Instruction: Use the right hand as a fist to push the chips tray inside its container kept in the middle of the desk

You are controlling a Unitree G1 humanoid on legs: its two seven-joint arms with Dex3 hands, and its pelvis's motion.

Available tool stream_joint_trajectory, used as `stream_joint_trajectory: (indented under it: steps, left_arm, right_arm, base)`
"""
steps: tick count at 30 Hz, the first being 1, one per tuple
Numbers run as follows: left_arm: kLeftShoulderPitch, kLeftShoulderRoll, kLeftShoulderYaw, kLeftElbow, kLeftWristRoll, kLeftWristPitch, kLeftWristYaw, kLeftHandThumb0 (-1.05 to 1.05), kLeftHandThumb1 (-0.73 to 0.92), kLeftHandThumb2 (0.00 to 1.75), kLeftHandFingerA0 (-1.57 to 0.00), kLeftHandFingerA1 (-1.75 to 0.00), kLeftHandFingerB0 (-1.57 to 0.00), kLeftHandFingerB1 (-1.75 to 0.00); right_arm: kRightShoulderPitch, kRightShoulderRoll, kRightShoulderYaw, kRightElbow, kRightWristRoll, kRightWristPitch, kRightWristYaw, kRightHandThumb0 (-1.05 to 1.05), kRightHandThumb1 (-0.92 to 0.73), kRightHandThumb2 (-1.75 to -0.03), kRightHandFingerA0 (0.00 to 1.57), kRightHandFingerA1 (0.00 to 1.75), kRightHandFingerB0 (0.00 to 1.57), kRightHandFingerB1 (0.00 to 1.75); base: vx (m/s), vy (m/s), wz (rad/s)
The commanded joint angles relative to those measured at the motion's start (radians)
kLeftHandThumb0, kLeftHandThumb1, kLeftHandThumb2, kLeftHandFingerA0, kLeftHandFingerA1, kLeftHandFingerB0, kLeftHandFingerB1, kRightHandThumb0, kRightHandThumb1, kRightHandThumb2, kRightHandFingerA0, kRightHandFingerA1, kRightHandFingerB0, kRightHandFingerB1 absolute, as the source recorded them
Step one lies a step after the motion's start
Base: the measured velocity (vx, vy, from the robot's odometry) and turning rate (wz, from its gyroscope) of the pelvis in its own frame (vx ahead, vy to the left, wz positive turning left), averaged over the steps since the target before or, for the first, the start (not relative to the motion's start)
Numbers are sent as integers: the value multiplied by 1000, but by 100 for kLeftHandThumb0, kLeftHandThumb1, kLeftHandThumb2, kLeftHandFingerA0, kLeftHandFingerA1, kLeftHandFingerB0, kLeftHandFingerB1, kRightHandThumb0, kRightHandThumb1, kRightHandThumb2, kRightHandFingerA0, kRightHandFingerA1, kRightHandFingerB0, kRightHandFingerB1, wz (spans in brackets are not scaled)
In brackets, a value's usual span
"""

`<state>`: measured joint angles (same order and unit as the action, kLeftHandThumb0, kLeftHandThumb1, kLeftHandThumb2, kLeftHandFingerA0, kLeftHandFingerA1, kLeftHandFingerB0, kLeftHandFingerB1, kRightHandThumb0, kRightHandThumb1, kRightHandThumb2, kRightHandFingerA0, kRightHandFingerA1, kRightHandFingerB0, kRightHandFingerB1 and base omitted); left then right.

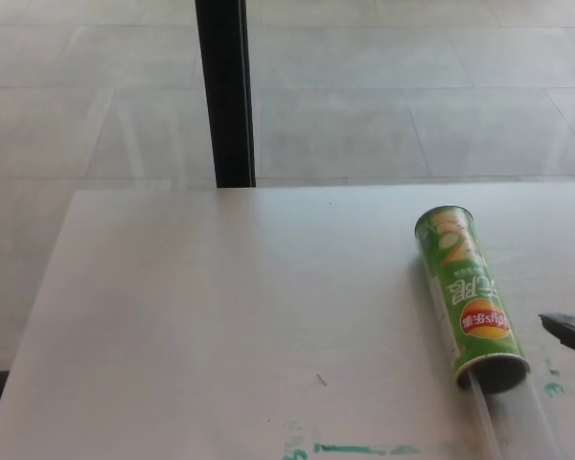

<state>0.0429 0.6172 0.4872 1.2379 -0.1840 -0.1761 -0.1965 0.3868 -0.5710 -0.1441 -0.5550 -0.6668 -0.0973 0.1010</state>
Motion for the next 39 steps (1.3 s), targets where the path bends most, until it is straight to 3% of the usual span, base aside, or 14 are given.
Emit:
stream_joint_trajectory:
  steps: [1,9,12,13,17,18,23,24,27,28,32,34,35,39]
  left_arm:
    - [-4,10,10,9,-19,-6,-10,-72,92,71,-53,-65,-44,-49]
    - [3,19,-19,-6,11,-23,20,-72,92,71,-56,-66,-48,-52]
    - [4,17,-19,0,9,-29,17,-73,92,70,-58,-68,-53,-55]
    - [-2,18,-13,2,2,-17,21,-73,92,67,-60,-68,-55,-53]
    - [-7,20,-20,5,8,-16,22,-69,73,110,-56,-72,-50,-63]
    - [-5,19,-23,2,12,-16,28,-71,92,70,-61,-69,-55,-53]
    - [-7,22,-24,-7,6,-15,28,-73,92,70,-60,-68,-54,-53]
    - [-10,24,-24,-5,6,-13,27,-69,73,110,-57,-72,-48,-62]
    - [-17,23,-28,1,10,-20,35,-69,73,110,-57,-72,-49,-62]
    - [-26,24,-25,9,8,-14,37,-72,92,70,-61,-68,-53,-52]
    - [-33,25,-31,14,11,-12,40,-74,92,69,-60,-68,-52,-51]
    - [-33,23,-26,16,5,-13,39,-70,73,112,-58,-73,-46,-61]
    - [-49,25,-23,14,0,-7,38,-74,92,68,-61,-71,-52,-51]
    - [-46,26,-20,11,-3,-6,33,-73,92,67,-60,-71,-53,-53]
  right_arm:
    - [88,-10,-68,-67,144,-39,88,-105,-72,-64,106,120,0,91]
    - [244,-13,-51,13,136,-107,111,-102,-59,-63,128,102,80,97]
    - [250,-13,-23,52,126,-108,121,-105,-41,-100,126,102,80,97]
    - [250,-5,-12,59,108,-108,109,-105,-58,-60,130,99,81,98]
    - [253,13,30,77,94,-100,104,-105,-37,-98,129,95,87,96]
    - [253,13,31,77,94,-100,104,-105,-55,-60,132,88,91,89]
    - [237,19,82,125,50,-84,99,-104,-34,-96,127,94,94,92]
    - [231,21,89,135,42,-77,96,-105,-54,-58,129,91,94,91]
    - [173,21,121,193,-3,-75,68,-105,-56,-60,133,90,92,93]
    - [156,25,129,203,-8,-76,60,-105,-56,-59,134,93,90,97]
    - [102,40,167,253,-67,-73,14,-105,-39,-102,130,100,87,102]
    - [84,48,191,279,-90,-66,0,-105,-39,-101,130,99,87,100]
    - [70,50,202,297,-109,-66,-17,-105,-39,-101,129,99,86,101]
    - [31,68,249,365,-150,-47,-49,-105,-53,-68,133,99,84,101]
  base:
    - [0,0,0]
    - [0,0,0]
    - [0,0,0]
    - [0,0,0]
    - [0,0,0]
    - [0,0,0]
    - [0,0,0]
    - [0,0,0]
    - [0,0,0]
    - [0,0,0]
    - [0,0,0]
    - [0,0,0]
    - [0,0,0]
    - [0,0,0]
